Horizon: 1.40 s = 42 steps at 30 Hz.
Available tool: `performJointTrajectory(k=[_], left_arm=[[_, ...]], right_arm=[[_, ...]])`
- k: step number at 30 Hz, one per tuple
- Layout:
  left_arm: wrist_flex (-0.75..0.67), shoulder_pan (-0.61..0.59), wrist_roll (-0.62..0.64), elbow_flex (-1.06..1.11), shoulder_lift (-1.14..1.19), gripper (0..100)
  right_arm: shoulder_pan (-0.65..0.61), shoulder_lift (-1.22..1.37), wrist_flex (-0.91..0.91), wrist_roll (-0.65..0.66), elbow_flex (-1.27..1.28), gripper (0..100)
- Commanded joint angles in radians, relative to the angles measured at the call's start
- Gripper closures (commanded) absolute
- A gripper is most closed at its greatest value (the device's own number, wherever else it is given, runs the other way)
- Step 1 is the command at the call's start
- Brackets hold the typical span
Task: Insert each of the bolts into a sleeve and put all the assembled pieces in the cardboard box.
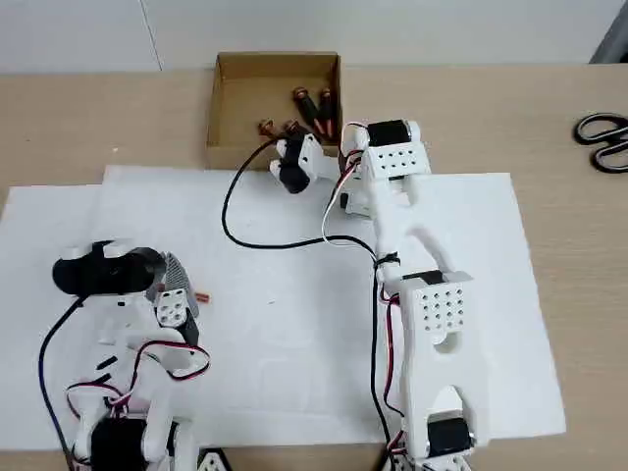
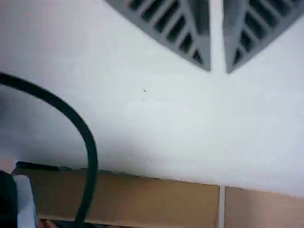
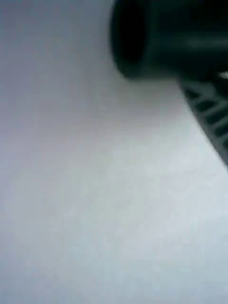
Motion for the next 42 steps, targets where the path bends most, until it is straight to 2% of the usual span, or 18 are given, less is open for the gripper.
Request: performJointTrajectory(k=[1,8,17,24,34,39,42], left_arm=[[0.003,-0.003,-0.003,-0.007,-0.012,99],[0.006,-0.005,-0.003,-0.007,-0.012,99],[0.003,-0.005,-0.002,-0.007,-0.012,99],[0.006,-0.005,-0.002,-0.007,-0.012,99],[0.002,-0.005,0.000,-0.018,-0.012,99],[0.002,-0.002,0.034,-0.165,-0.006,99],[0.008,0.000,-0.005,-0.225,0.014,99]], right_arm=[[-0.025,0.002,-0.015,-0.051,-0.003,97.8],[-0.044,-0.013,0.010,-0.173,-0.034,99.5],[-0.079,-0.101,0.209,-0.500,-0.184,99.5],[-0.064,-0.143,0.237,-0.770,-0.189,99.6],[-0.027,-0.266,0.252,-0.916,-0.135,99.6],[0.005,-0.458,0.252,-0.950,0.101,99.6],[0.024,-0.587,0.251,-0.950,0.287,99.6]])
